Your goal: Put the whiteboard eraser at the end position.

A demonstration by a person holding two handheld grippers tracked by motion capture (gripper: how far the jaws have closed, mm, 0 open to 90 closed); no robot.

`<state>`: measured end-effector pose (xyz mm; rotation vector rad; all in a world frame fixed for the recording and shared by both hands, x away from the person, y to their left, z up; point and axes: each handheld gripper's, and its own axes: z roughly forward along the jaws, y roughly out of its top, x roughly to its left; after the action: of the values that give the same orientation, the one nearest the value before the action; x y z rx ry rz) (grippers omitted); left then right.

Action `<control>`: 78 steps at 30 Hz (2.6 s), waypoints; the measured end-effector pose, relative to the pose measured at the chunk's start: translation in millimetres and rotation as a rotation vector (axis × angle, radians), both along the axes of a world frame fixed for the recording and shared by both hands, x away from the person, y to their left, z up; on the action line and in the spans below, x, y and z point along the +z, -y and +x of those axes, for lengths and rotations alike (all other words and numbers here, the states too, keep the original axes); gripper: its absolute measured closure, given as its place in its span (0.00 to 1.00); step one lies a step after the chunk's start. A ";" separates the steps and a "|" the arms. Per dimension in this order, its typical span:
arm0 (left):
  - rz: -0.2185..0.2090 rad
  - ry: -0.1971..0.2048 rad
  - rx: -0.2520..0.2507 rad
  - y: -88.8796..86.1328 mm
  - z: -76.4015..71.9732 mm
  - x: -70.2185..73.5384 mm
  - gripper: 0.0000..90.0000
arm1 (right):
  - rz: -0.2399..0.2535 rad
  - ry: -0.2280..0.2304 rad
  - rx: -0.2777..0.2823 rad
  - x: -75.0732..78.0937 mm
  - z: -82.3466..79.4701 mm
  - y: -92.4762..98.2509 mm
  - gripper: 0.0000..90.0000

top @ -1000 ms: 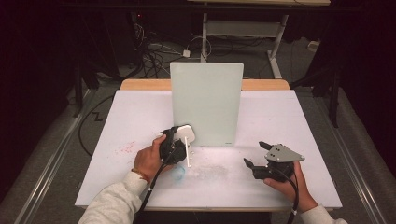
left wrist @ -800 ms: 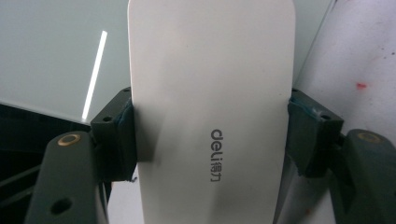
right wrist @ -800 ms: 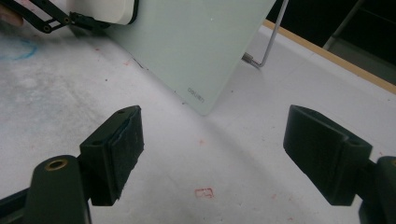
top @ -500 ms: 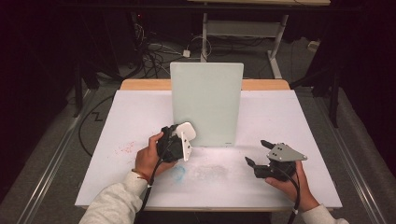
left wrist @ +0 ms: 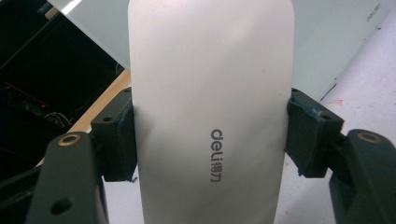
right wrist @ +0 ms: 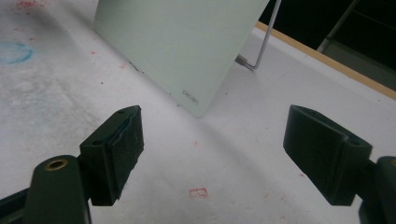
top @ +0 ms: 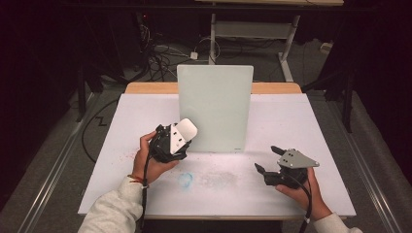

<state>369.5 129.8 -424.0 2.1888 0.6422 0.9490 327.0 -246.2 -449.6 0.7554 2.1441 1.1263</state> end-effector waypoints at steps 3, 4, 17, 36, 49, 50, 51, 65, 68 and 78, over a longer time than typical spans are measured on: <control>-0.022 -0.021 -0.023 -5.8 -1.4 5.3 0.32 | 0.000 -0.005 0.001 -0.7 1.1 -0.4 0.23; -0.025 -0.026 -0.029 -7.5 -1.8 6.8 0.32 | 0.002 -0.005 0.002 -0.7 1.3 -0.5 0.23; -0.028 -0.095 -0.123 -16.7 -8.3 18.0 0.32 | 0.001 -0.003 -0.002 -0.1 -2.8 2.5 0.23; 0.083 -0.280 -0.330 1.4 -21.7 12.8 0.32 | -0.006 -0.006 0.011 -1.0 -3.7 0.4 0.23; 0.263 -0.435 -0.480 35.9 -26.2 -13.3 0.32 | -0.009 -0.011 0.018 -2.1 -3.5 -0.7 0.23; 0.276 -0.443 -0.489 38.9 -26.1 -15.2 0.32 | -0.011 -0.012 0.018 -2.2 -3.5 -0.9 0.23; 0.287 -0.448 -0.497 43.0 -26.6 -17.7 0.32 | -0.014 -0.009 0.021 -2.2 -3.5 -1.1 0.23; 0.417 -0.468 -0.566 74.7 -29.0 -27.2 0.32 | -0.021 -0.018 0.026 -3.8 -3.2 -2.5 0.23; 0.426 -0.466 -0.569 78.0 -29.2 -30.1 0.32 | -0.021 -0.017 0.026 -3.8 -3.1 -2.4 0.23; 0.376 -0.458 -0.565 77.9 -29.7 -29.7 0.30 | -0.023 -0.021 0.027 -4.5 -2.8 -2.8 0.23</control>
<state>339.8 51.9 -453.7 2.7369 0.0071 0.2830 324.2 -243.4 -454.1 0.7326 2.1874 1.1103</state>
